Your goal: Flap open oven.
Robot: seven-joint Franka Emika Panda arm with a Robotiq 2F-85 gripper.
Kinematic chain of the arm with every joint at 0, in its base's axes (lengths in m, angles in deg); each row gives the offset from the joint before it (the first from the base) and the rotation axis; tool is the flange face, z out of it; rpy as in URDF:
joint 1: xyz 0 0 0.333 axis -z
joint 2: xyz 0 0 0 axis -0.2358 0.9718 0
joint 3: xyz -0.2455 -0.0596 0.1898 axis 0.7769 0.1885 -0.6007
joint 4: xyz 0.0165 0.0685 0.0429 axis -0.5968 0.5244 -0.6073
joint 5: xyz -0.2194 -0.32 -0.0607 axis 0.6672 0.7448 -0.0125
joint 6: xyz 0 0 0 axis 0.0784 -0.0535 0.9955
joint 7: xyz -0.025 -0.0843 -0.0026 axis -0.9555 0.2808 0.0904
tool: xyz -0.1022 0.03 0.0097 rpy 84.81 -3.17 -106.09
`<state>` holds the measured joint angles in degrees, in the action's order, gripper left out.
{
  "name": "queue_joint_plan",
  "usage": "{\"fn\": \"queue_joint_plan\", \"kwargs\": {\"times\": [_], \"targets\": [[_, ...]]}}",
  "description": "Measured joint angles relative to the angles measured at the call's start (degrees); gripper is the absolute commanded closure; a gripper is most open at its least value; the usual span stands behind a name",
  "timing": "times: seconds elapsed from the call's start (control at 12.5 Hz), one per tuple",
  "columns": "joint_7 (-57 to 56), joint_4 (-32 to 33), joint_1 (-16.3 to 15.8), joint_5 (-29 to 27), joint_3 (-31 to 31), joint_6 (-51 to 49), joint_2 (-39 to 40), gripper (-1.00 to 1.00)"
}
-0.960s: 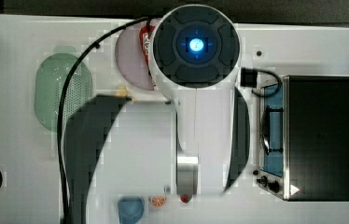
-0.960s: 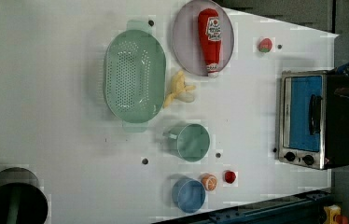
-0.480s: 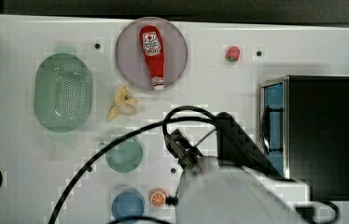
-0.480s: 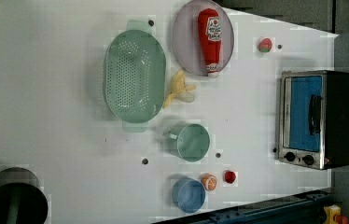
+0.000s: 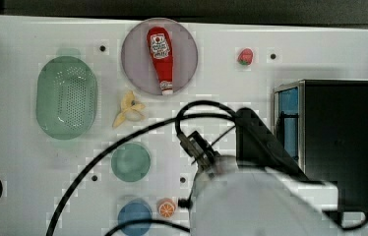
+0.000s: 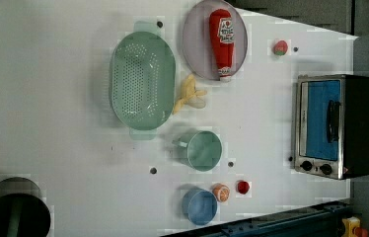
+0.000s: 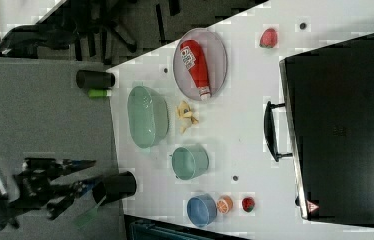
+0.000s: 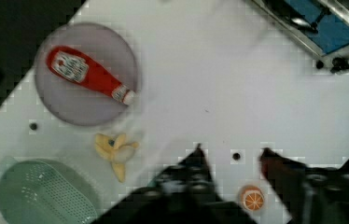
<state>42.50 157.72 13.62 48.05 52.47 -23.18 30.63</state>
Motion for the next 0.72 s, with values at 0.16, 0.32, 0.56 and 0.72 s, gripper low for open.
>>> {"fn": "queue_joint_plan", "kwargs": {"times": [0.16,0.32,0.56,0.72], "targets": [[-0.05,1.79,-0.08,-0.02,0.04,0.01,1.68,0.65],[-0.91,3.69,-0.02,-0.18,0.03,-0.12,2.34,0.65],[-9.85,8.00,0.33,1.62,0.19,0.25,1.43,0.65],[-17.91,9.23,0.37,2.00,1.47,3.01,1.68,0.65]]}}
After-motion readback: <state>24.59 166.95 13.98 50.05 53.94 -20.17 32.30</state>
